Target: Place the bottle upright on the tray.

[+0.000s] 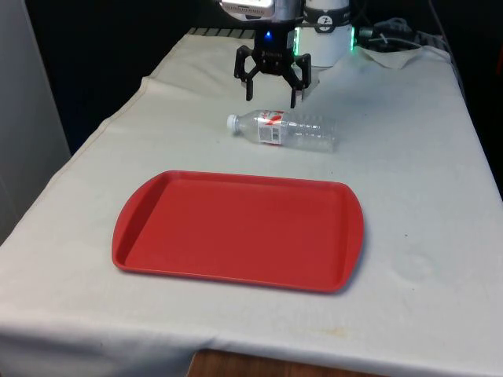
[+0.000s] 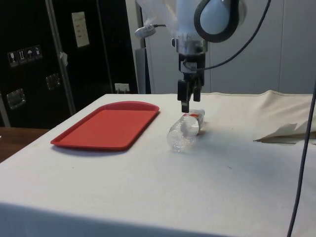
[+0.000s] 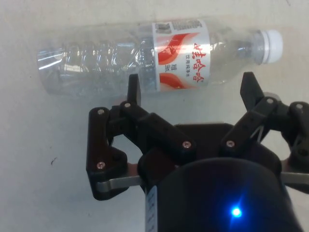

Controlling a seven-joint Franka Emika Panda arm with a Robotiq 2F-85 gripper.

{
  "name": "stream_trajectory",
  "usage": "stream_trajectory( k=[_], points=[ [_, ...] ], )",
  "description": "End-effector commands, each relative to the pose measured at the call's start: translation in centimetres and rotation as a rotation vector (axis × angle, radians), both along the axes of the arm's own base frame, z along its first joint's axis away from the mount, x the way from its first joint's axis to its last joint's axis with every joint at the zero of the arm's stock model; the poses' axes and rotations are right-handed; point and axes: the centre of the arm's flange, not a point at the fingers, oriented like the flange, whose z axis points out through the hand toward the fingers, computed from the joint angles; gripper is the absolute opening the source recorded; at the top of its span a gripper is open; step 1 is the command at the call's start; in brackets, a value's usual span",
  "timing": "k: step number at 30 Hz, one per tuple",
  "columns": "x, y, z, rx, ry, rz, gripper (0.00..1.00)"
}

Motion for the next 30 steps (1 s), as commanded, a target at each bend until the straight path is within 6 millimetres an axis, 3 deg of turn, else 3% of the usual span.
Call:
stream_trajectory(
  k=[1,30],
  points=[
    [0.07,0.01,-0.04,0.001,-0.001,-0.008,1.00],
    [0.03,-0.15,-0.51,0.012,0.002,-0.190,1.00]
  ],
)
